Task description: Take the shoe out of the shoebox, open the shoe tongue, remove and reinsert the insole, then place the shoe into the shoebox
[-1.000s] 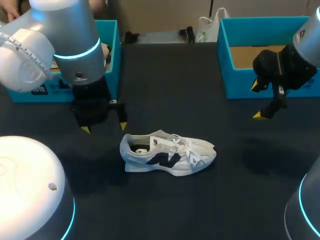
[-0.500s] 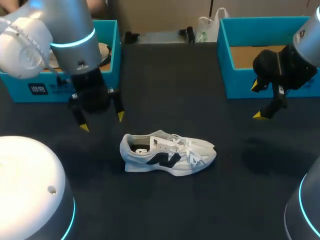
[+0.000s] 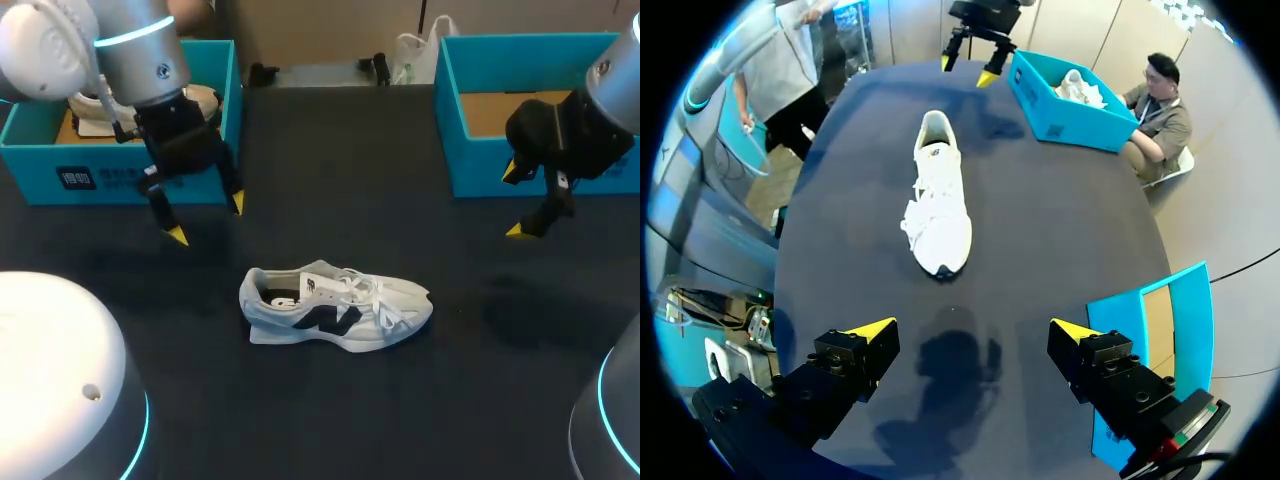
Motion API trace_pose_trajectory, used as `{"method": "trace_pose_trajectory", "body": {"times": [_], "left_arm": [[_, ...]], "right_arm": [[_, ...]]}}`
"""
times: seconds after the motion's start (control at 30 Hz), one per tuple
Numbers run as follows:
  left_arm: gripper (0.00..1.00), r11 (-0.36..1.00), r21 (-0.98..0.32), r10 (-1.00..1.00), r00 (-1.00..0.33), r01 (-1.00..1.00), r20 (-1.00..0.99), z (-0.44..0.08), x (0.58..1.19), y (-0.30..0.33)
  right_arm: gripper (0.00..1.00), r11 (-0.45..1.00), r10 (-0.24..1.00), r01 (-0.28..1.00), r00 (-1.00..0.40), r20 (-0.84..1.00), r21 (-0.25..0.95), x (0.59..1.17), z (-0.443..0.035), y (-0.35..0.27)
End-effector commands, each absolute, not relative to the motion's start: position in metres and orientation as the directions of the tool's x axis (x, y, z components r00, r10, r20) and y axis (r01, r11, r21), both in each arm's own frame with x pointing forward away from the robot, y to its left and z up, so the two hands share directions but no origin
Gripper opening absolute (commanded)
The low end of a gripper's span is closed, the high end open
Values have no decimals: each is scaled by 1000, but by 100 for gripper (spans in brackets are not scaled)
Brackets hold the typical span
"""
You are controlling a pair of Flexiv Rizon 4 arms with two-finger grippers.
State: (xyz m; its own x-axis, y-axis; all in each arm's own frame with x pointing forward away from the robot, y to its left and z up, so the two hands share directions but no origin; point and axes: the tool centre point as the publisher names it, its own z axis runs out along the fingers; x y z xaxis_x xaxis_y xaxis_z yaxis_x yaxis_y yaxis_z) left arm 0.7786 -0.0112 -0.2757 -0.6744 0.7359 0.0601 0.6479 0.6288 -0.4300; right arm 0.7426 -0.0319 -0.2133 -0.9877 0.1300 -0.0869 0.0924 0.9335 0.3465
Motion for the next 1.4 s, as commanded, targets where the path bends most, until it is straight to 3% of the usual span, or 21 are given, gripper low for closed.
{"method": "trace_pose_trajectory", "body": {"times": [0.03,0.43,1.4], "left_arm": [[100,646,-610,618,-783,459,66,-286,777,1],[100,638,-722,452,-889,267,71,-304,781,17],[100,394,-918,290,-953,35,88,-352,749,46]], "right_arm": [[100,934,130,92,-988,-88,346,742,-214,-32],[100,934,130,92,-988,-88,346,742,-214,-32],[100,934,130,92,-988,-88,346,742,-214,-32]]}}
